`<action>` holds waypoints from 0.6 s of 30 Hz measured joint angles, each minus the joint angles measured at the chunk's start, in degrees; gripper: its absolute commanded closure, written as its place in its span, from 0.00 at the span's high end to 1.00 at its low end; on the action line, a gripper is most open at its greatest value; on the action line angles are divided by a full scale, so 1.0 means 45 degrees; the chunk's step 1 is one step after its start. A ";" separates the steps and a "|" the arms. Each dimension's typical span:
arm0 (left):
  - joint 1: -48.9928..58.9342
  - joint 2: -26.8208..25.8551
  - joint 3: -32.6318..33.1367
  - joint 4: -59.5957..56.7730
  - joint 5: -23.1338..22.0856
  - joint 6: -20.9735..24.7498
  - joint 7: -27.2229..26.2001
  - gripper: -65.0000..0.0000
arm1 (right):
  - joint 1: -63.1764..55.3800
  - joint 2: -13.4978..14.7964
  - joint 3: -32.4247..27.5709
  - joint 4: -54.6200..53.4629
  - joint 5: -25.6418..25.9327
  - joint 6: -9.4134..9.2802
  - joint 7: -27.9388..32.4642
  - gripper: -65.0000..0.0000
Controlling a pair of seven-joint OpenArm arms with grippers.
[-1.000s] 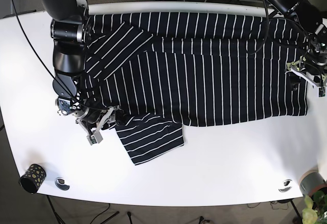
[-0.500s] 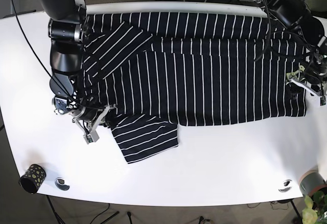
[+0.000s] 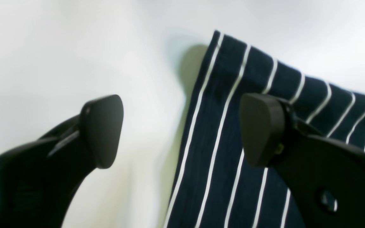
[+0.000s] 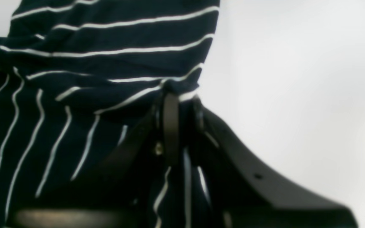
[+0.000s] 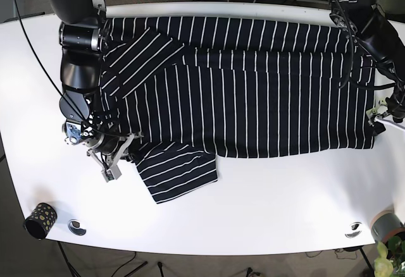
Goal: Fold the T-shirt properly
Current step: 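Grasp the hem edge with both grippers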
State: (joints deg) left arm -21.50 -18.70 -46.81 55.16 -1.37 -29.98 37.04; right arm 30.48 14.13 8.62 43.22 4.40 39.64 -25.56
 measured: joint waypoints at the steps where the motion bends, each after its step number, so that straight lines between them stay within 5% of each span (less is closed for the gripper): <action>1: -0.0131 -0.0160 0.0272 -0.0491 -0.0029 0.0005 -0.0199 0.83 | 0.0000 -0.0010 0.0000 0.0000 -0.0029 0.0000 -0.0015 0.04; 18: -0.1996 -0.0539 0.2234 -0.4925 -0.0131 0.0000 -0.2827 0.82 | -0.0015 -0.0073 0.0010 0.0000 0.0005 0.0005 0.0005 0.04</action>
State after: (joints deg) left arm -30.48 -21.12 -36.75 32.99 -1.96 -29.98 24.32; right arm 30.41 13.80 8.67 43.22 4.43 39.66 -25.54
